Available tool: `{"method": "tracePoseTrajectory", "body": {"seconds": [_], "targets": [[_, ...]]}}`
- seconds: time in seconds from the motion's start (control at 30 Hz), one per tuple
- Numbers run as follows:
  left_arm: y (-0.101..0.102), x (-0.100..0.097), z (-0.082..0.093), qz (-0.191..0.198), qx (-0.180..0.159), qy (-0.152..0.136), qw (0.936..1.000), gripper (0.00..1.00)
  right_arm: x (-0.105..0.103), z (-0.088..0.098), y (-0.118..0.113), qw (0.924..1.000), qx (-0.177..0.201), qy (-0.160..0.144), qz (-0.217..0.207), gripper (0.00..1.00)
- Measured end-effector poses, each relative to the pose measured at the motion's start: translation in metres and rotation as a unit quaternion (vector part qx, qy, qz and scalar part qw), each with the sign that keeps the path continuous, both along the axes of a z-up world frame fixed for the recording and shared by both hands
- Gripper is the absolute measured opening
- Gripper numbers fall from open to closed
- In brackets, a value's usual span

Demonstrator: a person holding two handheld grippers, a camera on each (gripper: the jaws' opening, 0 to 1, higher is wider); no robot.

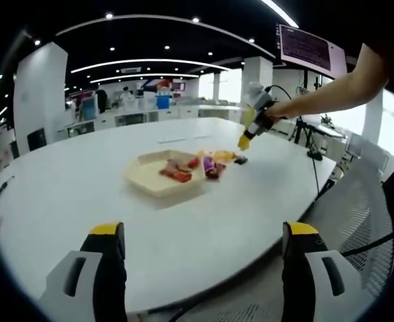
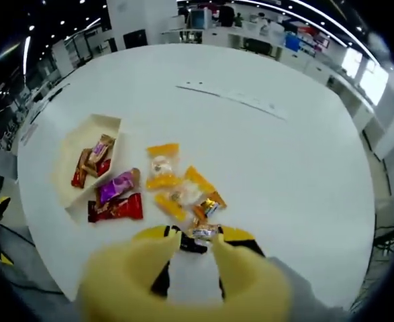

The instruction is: Place the target food into the container with the food tongs after gripping and lifting it, then release it inside without dropping or visibly crushing the food.

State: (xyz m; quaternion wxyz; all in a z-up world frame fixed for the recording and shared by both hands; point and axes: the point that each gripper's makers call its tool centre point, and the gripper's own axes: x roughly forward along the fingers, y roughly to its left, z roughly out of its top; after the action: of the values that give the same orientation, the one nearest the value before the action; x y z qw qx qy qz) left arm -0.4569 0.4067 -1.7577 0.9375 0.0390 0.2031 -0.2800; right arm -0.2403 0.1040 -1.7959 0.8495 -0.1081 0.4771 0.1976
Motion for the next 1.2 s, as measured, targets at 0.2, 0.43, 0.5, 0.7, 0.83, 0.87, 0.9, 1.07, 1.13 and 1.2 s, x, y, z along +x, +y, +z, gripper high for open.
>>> {"method": "tracePoseTrajectory", "body": {"seconds": [0.2,0.43,0.5,0.7,0.83,0.87,0.9,1.07,1.13,1.2], "targets": [[0.000,0.000,0.001,0.001,-0.001,-0.001,1.0000,0.93,0.014,-0.007,0.001,1.0000,0.001,0.000,-0.005,0.27],[-0.001,0.000,0.001,-0.002,-0.004,-0.002,1.0000,0.95,0.031,-0.020,0.001,0.9999,0.002,0.002,-0.015,0.28],[0.000,0.001,0.000,0.002,0.000,-0.001,1.0000,0.94,0.035,-0.024,-0.001,0.9998,-0.003,0.003,-0.019,0.28],[0.001,0.001,-0.002,0.003,0.005,-0.001,1.0000,0.92,0.039,-0.032,0.001,0.9997,0.002,0.011,-0.024,0.28],[0.002,0.002,-0.002,0.007,0.007,0.000,0.9999,0.92,0.040,-0.039,0.002,0.9996,-0.002,0.017,-0.020,0.28],[0.002,0.002,-0.002,0.009,0.006,0.000,0.9999,0.92,0.040,-0.040,0.002,0.9996,-0.001,0.019,-0.021,0.28],[0.002,0.002,-0.002,0.009,0.005,0.000,0.9999,0.92,0.040,-0.041,0.003,0.9996,0.000,0.019,-0.021,0.28],[0.002,0.002,-0.001,0.011,0.002,-0.001,0.9999,0.93,0.042,-0.039,0.002,0.9997,-0.006,0.016,-0.020,0.26],[0.002,0.002,-0.001,0.012,0.002,-0.001,0.9999,0.93,0.042,-0.039,0.001,0.9996,-0.007,0.016,-0.021,0.24],[0.002,0.003,0.000,0.013,0.000,-0.004,0.9999,0.93,0.043,-0.039,-0.001,0.9997,-0.020,0.010,-0.008,0.22]]}}
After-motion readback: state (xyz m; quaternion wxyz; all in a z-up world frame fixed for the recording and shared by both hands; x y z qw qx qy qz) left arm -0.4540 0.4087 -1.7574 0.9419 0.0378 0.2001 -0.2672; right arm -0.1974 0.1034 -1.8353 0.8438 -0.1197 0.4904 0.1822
